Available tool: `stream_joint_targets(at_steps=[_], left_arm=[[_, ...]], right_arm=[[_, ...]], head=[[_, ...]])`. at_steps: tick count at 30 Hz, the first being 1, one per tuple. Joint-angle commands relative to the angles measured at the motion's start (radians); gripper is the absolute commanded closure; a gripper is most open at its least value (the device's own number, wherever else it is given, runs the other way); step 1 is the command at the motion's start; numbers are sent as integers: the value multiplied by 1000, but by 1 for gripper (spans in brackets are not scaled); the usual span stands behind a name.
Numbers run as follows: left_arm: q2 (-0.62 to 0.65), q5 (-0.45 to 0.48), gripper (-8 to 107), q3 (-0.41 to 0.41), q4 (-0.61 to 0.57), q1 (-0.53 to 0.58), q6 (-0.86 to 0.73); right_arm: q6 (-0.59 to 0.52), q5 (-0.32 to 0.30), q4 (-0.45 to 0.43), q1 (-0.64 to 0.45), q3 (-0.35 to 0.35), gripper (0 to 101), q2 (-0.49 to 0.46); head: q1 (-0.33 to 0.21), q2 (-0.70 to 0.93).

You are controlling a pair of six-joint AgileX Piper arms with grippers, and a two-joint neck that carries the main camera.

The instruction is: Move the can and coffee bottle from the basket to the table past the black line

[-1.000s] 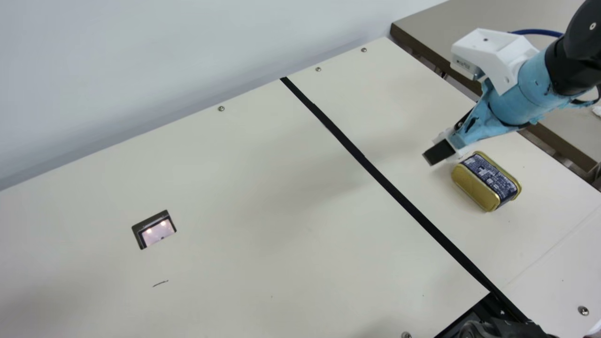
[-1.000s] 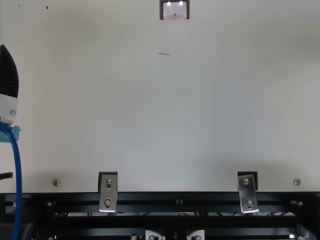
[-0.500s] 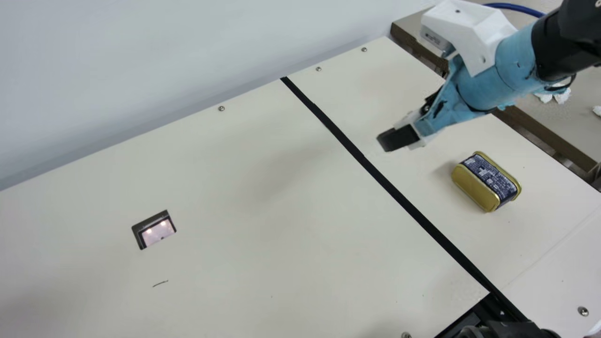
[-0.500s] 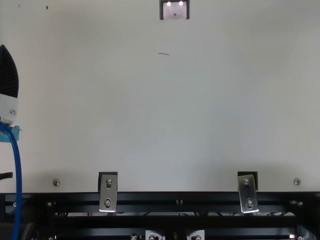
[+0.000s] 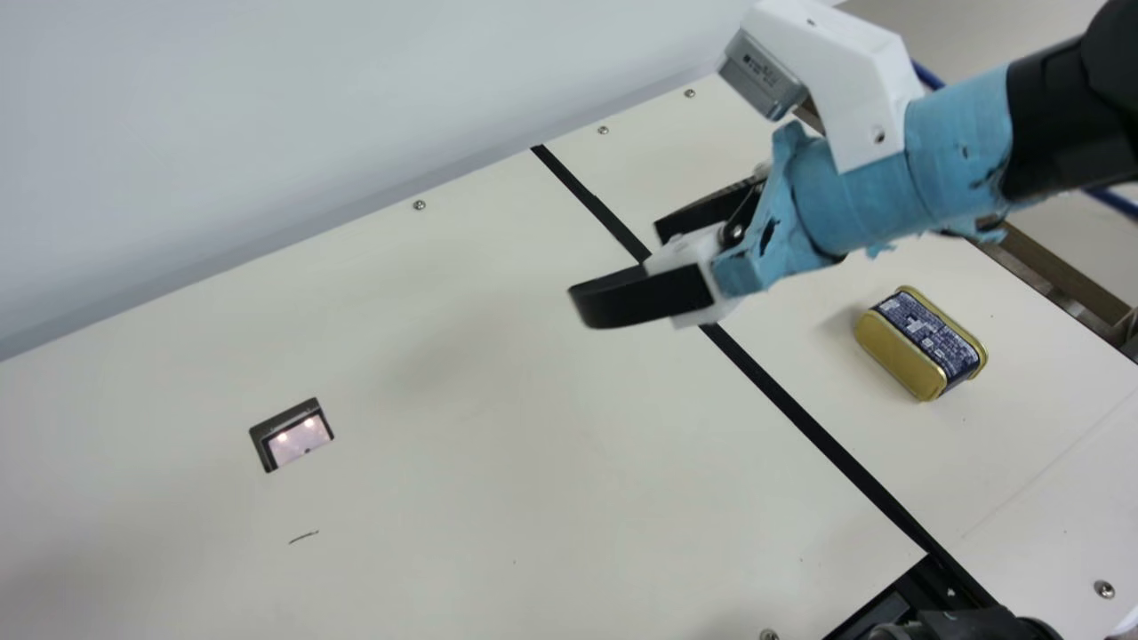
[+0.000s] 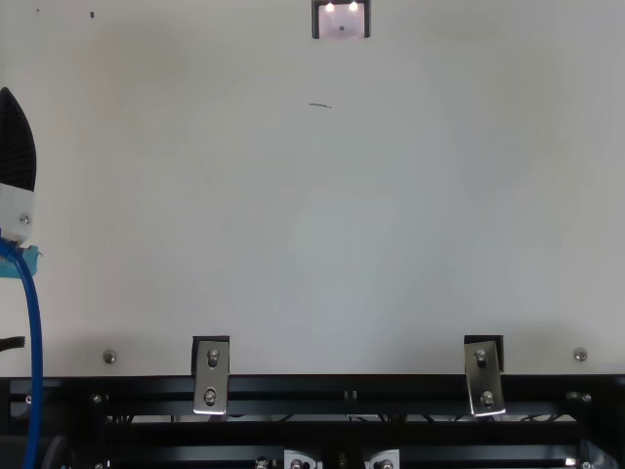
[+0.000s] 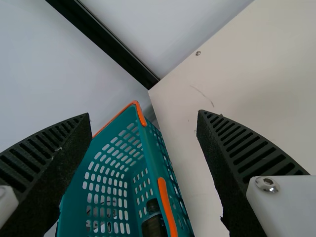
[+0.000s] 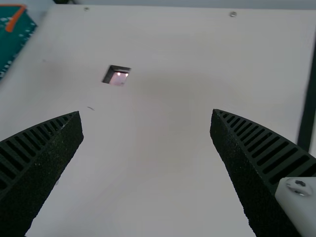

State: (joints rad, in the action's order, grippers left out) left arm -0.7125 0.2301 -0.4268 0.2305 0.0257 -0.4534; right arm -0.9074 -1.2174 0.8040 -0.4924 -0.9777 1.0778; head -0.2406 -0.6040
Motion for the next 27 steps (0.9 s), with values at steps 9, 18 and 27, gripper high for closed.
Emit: stream_joint_targets(at_steps=[9,18,27], left_arm=[[0,0,9,0,0,0,0],[0,0,9,0,0,0,0],[0,0,9,0,0,0,0]], right_arm=[[134,-3,106,150,63,0,-202],[245,-7,63,203,58,0,-311],[259,-7,50,202,59,0,-327]], head=[[-16,14],[-16,14],[-16,14]])
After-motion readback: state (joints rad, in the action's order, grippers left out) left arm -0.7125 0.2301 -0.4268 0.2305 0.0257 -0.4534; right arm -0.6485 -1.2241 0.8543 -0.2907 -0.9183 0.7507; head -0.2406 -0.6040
